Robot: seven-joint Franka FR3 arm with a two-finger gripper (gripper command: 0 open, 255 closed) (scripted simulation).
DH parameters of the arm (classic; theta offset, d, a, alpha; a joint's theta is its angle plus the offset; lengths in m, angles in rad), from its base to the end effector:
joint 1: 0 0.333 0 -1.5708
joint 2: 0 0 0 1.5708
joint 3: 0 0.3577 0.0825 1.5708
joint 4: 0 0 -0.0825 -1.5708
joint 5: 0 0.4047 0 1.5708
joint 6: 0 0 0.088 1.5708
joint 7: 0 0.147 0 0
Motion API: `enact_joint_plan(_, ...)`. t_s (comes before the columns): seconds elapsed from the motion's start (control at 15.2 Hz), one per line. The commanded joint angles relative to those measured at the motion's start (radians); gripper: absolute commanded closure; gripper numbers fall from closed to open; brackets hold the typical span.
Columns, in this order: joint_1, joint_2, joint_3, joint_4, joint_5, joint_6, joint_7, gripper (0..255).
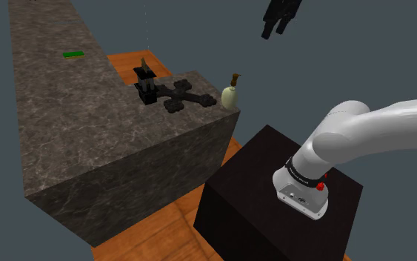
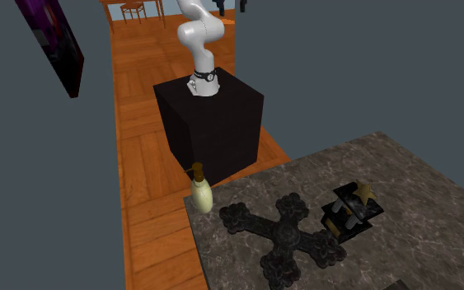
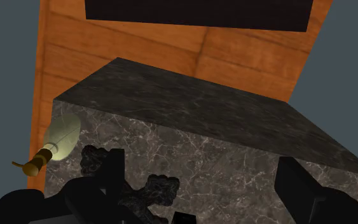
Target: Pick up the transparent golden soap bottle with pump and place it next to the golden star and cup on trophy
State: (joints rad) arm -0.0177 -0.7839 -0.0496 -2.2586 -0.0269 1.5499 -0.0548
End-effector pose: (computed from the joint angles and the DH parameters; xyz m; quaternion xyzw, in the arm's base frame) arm 0.2986 -0.0300 0.6251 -0.9993 0.0005 -0.0374 0.0021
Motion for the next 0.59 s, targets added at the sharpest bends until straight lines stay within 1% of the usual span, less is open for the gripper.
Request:
enact_joint_plan(0.0, 0.000, 0.000, 0.000, 0.000, 0.000, 0.000, 0.000, 0)
enact_joint_plan(0.26, -0.018, 0.019, -0.059, -0.093, -0.027, 0.134, -0.050, 0)
enact_joint_plan(0.53, -0.034, 0.064, -0.121, -0.165, -0.049, 0.273, -0.101, 0)
